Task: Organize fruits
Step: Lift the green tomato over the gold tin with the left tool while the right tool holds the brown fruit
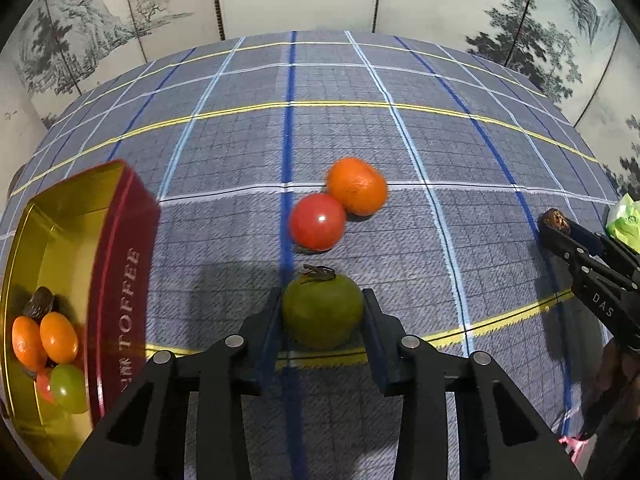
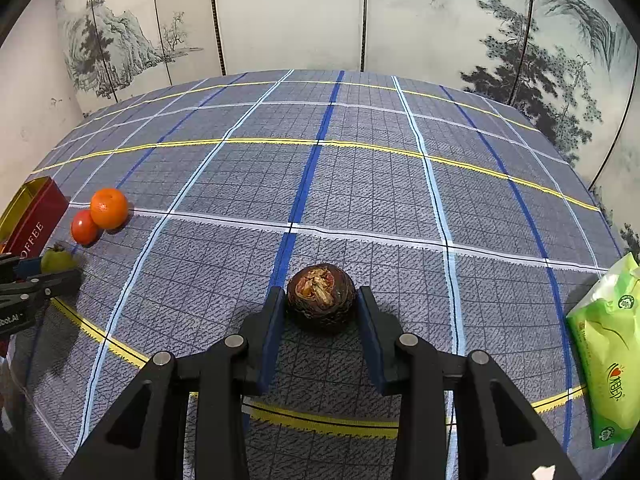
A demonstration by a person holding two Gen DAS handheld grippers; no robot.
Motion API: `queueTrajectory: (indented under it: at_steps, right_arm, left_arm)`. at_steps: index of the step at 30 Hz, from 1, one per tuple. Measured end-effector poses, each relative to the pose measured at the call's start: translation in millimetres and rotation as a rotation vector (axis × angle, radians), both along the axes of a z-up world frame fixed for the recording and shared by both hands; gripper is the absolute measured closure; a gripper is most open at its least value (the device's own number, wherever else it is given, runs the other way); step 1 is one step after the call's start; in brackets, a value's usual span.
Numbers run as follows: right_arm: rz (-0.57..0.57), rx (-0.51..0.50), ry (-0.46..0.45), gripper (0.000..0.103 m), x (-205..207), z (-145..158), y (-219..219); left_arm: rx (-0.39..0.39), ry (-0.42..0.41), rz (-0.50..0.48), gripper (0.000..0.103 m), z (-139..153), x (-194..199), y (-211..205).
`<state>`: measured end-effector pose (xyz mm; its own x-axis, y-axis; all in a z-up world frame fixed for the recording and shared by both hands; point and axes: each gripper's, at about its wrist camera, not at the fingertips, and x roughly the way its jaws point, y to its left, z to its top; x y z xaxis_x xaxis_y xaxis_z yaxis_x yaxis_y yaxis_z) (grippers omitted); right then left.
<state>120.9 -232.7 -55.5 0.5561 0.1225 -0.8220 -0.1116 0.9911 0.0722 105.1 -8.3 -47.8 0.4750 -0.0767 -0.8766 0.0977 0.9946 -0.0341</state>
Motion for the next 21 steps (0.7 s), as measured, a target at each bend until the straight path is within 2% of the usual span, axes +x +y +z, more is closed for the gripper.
queueTrajectory:
  at_steps: [21]
  right_arm:
    - [0.0, -0.001, 0.0, 0.068, -0.1, -0.5, 0.2]
  left_arm:
    - [-0.011, -0.045, 0.08, 0.065, 49.2, -29.7, 58.5]
